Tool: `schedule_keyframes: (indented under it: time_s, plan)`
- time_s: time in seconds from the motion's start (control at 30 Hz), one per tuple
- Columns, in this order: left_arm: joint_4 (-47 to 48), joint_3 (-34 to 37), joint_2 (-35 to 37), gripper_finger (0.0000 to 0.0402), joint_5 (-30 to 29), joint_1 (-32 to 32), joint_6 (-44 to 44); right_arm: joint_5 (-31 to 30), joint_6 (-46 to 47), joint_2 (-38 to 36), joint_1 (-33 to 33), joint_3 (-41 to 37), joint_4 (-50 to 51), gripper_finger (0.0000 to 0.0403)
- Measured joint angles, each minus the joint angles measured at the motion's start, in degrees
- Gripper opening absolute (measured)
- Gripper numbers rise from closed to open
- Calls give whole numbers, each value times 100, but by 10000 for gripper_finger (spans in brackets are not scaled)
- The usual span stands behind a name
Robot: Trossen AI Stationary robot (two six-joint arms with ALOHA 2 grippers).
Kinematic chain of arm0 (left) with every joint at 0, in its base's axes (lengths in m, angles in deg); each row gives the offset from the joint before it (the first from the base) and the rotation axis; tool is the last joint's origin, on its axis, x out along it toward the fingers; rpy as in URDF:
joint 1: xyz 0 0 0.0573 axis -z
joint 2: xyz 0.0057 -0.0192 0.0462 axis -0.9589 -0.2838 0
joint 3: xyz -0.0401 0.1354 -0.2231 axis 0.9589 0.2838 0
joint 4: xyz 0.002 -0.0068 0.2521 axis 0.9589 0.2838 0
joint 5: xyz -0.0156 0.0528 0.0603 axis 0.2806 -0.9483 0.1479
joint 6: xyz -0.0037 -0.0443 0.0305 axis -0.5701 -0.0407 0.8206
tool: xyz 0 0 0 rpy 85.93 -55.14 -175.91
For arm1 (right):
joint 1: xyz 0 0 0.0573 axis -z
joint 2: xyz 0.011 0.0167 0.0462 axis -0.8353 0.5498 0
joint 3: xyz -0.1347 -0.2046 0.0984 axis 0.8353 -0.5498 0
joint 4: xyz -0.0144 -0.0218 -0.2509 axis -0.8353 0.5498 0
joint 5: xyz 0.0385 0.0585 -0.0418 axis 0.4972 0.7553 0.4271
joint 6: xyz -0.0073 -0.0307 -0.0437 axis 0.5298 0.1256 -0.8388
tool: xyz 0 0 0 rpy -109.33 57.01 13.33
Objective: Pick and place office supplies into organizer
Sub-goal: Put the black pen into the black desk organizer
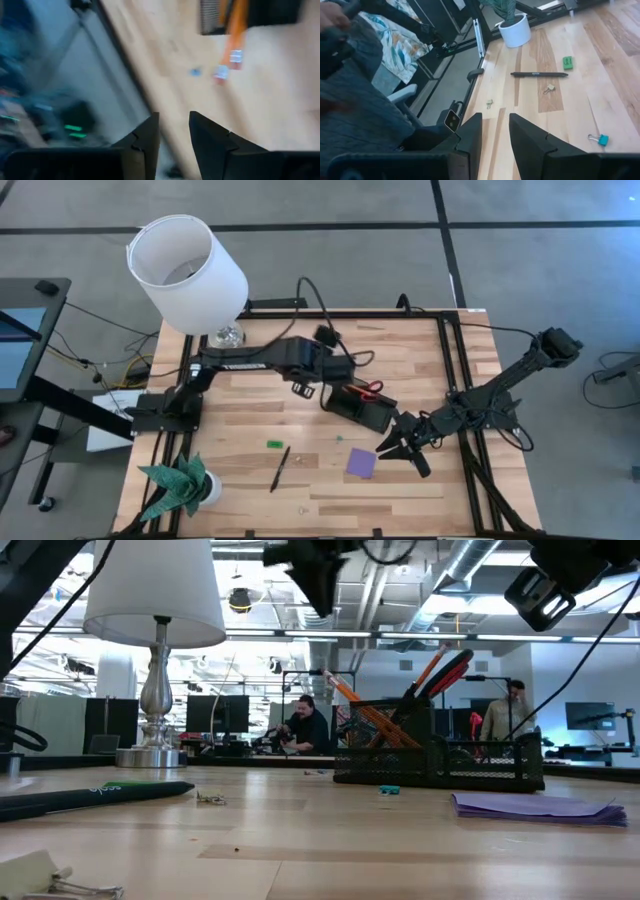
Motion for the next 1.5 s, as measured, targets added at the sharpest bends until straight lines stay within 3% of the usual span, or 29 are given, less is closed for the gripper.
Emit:
schedule_keyframes:
  time_s: [0.27, 0.4, 0.57, 0.77, 1.0, 1.13, 1.3, 1.4, 1.5]
  plan:
    - [295, 218, 445, 101, 3494, -384, -2771, 0, 2, 42, -2, 0, -4, 93]
    - [295, 218, 447, 92, 4095, -271, -2592, -14, -130, 224, 4, 0, -134, 93]
    - [295, 229, 645, 80, 4010, -108, -2401, -76, -92, 666, 5, 0, -489, 93]
    - [295, 226, 1710, 78, 3025, 30, -2976, 6, 349, 867, -115, 87, -726, 93]
    - [282, 579, 3043, 78, 1150, 810, -4360, -248, 223, 1105, -672, 96, -1111, 93]
    - [294, 1684, 3752, 78, -101, 1710, -5580, -291, 221, 1247, -845, 98, -1242, 93]
    - [50, 3860, 4353, 77, -2124, 3029, -8324, -305, 210, 1283, -804, 98, -1445, 93]
    - [-626, 5069, 4404, 77, -2758, 3576, -9439, -306, 210, 1283, -713, 98, -1554, 93]
    - [-1910, 6151, 4365, 77, -3188, 3944, -10233, -306, 210, 1283, -588, 98, -1561, 93]
